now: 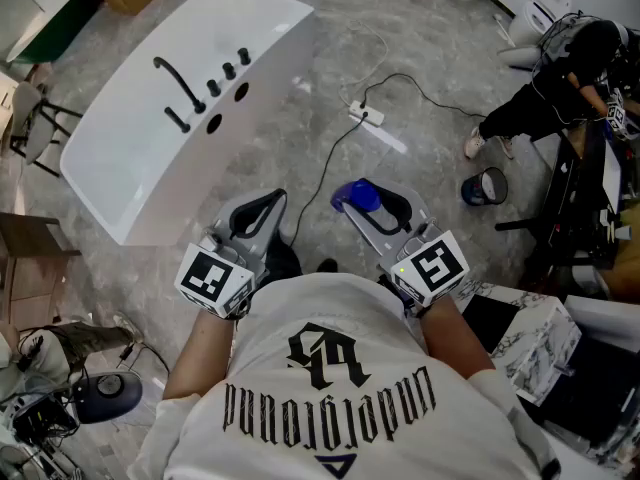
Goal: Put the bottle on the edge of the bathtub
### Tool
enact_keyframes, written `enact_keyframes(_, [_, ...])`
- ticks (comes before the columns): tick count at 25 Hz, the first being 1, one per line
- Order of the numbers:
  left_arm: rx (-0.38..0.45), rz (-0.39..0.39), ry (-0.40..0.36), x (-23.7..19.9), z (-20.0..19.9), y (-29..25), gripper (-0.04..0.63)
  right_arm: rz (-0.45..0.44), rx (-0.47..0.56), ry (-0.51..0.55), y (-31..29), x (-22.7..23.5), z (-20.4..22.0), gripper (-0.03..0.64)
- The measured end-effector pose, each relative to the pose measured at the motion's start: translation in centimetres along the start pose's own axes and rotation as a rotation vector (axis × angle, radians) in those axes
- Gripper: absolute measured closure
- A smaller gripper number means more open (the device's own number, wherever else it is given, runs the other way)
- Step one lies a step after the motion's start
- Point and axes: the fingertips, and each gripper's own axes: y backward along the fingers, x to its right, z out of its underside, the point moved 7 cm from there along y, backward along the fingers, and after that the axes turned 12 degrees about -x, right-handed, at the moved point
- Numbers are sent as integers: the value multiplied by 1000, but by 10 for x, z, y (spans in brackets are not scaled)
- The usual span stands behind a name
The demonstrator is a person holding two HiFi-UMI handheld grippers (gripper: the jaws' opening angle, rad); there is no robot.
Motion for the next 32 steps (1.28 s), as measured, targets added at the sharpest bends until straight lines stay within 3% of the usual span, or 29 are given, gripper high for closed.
enact_keyframes(11, [-6, -8, 11, -31, 10, -4, 591, -15, 3, -3, -27, 13, -7, 465])
enact_keyframes(16, [-7, 9, 28, -98, 20, -15, 591, -5, -26, 2, -90, 33, -19, 465])
enact_keyframes(21, [-16, 53, 40, -187, 5, -24, 591, 24, -48, -11, -165, 61, -60, 465])
enact_keyframes(27, [-25, 68, 7, -237, -10, -21, 591, 64, -17, -23, -203, 67, -84, 465])
enact_keyframes(32, [-34, 70, 14, -280, -29, -41, 591, 66, -17, -47, -237, 100, -100, 465])
